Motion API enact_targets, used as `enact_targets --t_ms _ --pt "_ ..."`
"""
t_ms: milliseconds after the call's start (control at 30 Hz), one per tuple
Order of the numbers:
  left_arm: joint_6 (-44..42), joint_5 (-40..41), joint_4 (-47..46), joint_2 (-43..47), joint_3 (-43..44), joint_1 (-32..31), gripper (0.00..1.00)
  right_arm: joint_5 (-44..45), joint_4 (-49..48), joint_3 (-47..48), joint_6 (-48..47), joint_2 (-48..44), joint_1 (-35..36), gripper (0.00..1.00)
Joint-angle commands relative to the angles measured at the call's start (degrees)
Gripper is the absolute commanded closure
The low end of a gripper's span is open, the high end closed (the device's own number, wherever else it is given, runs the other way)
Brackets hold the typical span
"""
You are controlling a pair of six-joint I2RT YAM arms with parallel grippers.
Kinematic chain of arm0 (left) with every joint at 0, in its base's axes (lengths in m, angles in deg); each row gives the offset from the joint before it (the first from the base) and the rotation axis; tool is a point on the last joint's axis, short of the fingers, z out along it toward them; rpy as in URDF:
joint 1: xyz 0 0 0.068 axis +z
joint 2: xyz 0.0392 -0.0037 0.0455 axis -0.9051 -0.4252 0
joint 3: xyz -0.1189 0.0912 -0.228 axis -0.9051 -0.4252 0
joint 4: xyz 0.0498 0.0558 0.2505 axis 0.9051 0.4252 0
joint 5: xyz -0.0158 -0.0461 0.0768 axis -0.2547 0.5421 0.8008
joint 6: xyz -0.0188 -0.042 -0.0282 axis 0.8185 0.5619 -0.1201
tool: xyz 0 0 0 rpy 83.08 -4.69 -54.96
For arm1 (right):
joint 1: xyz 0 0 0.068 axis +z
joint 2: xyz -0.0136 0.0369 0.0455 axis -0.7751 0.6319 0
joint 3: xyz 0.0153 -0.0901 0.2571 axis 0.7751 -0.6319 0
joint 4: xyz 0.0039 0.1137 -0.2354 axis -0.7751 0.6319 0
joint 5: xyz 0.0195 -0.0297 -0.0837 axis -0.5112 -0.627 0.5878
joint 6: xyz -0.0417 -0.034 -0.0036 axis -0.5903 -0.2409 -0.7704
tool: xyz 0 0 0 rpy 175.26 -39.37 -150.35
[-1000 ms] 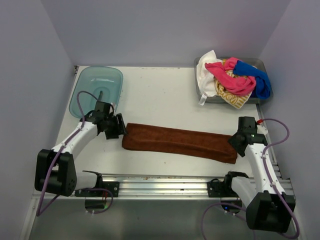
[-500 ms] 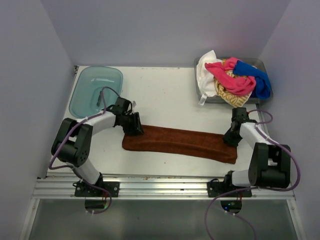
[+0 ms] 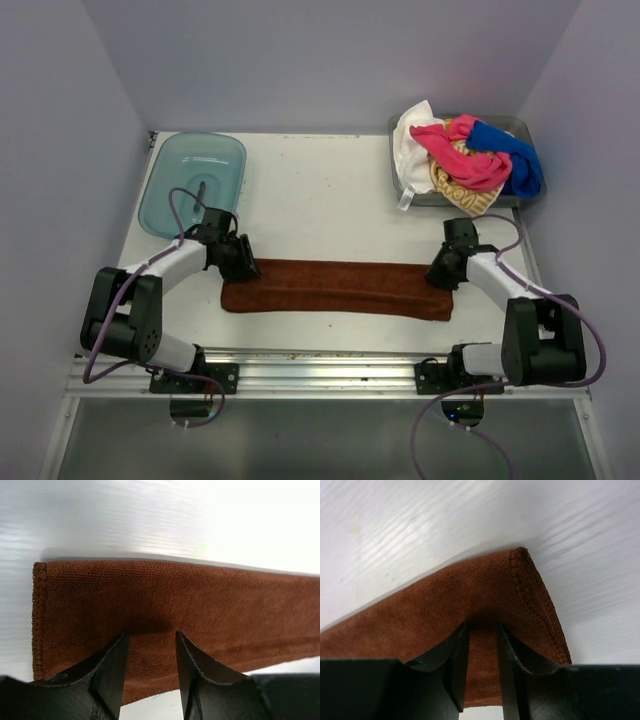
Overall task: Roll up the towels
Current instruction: Fold the towel
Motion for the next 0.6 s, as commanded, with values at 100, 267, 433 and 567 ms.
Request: enact_targets --t_ms 100,267,433,567 --pt "-2.0 5.9 5.9 1.1 2.0 2.7 0.53 0.3 7.8 4.1 -0.5 -1.7 4.7 0.62" --pt "-2.8 6.1 7.0 2.0 4.5 2.6 0.53 4.5 11.6 8.7 -5.6 -6.2 2.7 0.6" --pt "-3.0 5.6 6.0 0.7 4.4 2.5 0.53 3.1 11.3 9.6 -8.9 -2.3 -0.7 0.6" --pt "-3.0 5.1 5.3 0.3 4.1 2.5 0.53 1.2 8.6 10.9 -10.3 1.2 -0.8 0.6"
